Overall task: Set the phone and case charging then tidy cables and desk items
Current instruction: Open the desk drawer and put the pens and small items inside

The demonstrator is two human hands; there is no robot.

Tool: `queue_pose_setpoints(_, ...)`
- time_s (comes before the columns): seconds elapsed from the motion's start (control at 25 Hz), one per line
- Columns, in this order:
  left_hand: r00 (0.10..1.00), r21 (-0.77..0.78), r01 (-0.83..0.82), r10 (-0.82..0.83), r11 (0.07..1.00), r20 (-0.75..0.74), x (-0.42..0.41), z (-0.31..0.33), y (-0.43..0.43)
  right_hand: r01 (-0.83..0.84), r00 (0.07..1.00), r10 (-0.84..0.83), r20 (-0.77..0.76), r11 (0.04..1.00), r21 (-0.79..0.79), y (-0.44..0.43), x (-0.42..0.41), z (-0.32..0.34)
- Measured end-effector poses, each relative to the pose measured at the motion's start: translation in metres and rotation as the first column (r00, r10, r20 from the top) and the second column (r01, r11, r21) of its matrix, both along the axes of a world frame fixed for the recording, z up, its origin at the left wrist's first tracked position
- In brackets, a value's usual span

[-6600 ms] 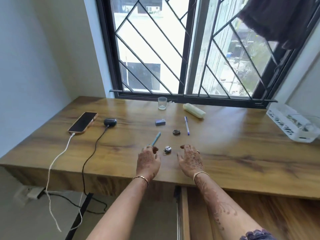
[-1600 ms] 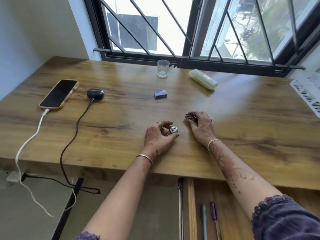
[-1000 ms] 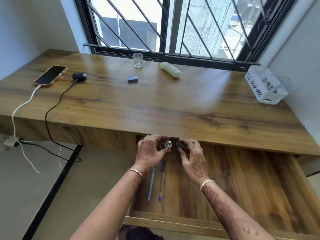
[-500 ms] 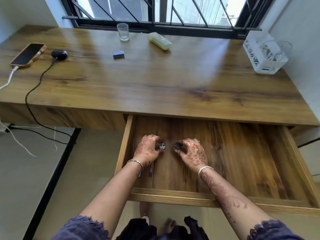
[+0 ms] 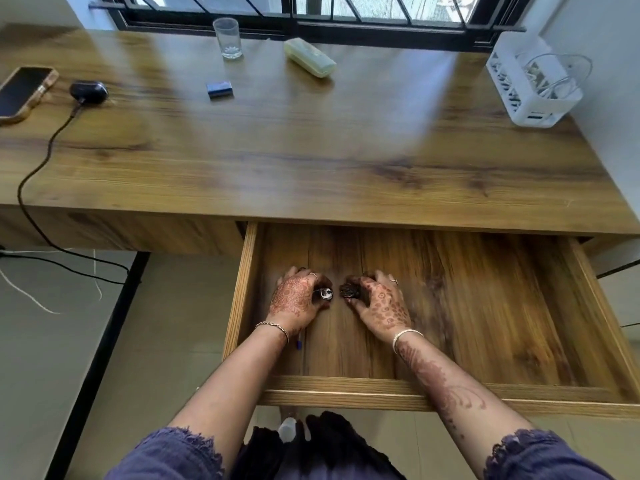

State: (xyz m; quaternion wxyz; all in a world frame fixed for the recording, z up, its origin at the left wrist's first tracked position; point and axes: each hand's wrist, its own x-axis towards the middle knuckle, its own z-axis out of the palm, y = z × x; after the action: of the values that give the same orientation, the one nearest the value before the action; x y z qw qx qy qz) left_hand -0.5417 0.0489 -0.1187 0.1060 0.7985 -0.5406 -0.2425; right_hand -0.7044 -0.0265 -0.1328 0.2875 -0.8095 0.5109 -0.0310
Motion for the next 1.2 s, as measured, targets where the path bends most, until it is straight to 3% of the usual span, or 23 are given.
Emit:
queue_pose_setpoints(0.12, 0.999, -0.038, -0.031, 0.03, 0.999, -0.028, 0.0, 0.003, 0.002, 0.039, 0.999, -0.038, 0.035, 0.999, -0.03, 0.003, 0.0, 0.013)
queue_pose_setpoints(0.24, 0.999, -0.191, -0.036, 0.037, 0.981, 0.0, 0.0, 0.014, 0.002, 0.014, 0.985, 0.023, 0.173, 0.978, -0.209, 0.001, -0.001, 0.026)
queue_pose_setpoints(0.4, 0.994, -0.46, -0.106, 0.101, 0.882, -0.035, 0.004, 0.046, -0.006, 0.028, 0.942, 0.1, 0.319, 0.927, -0.374, -0.01, 0.009, 0.047)
queue_pose_setpoints(0.52, 0.99, -0.542, -0.134, 0.13, 0.83, -0.046, 0.017, 0.07, -0.015, 0.048, 0.913, 0.135, 0.385, 0.902, -0.429, -0.021, 0.03, 0.065)
queue_pose_setpoints(0.72, 0.969, -0.551, -0.245, 0.188, 0.797, -0.16, 0.064, 0.099, -0.034, 0.033, 0.885, 0.197, 0.423, 0.878, -0.478, -0.047, 0.08, 0.087)
queue_pose_setpoints(1.0, 0.933, -0.492, -0.36, 0.316, 0.792, -0.174, 0.19, 0.108, -0.078, 0.126, 0.862, 0.131, 0.49, 0.88, -0.457, -0.116, 0.192, 0.095)
queue_pose_setpoints(1.2, 0.915, -0.461, -0.398, 0.38, 0.793, -0.135, 0.293, 0.102, -0.149, 0.145, 0.93, 0.062, 0.363, 0.844, -0.517, -0.198, 0.279, 0.093)
